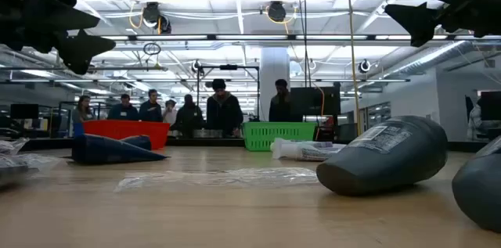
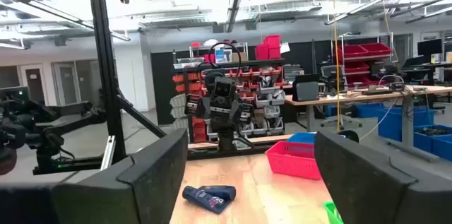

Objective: Pick & Place Travel size toiletries

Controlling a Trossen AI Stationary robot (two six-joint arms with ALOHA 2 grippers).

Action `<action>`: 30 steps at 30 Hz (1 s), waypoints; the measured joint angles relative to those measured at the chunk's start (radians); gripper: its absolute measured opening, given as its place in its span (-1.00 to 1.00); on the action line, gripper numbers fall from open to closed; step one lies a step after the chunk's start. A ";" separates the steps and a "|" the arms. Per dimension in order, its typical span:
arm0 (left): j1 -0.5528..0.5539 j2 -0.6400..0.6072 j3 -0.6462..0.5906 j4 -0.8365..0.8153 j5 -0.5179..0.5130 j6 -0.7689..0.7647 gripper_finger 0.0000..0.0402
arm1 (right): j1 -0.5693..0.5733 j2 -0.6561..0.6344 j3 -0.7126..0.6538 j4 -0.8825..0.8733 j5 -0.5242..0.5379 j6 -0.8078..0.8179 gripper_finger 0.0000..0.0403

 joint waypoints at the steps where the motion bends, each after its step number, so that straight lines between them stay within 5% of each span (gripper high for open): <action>1: 0.000 0.000 0.000 0.000 0.000 -0.001 0.18 | 0.000 0.000 0.000 0.000 0.000 0.000 0.45; 18: 0.000 0.000 0.000 0.000 -0.001 -0.001 0.18 | 0.000 0.029 0.000 -0.009 0.062 0.055 0.45; 30: 0.000 0.000 0.000 -0.002 -0.001 0.004 0.18 | 0.000 0.404 0.156 0.005 0.157 0.106 0.45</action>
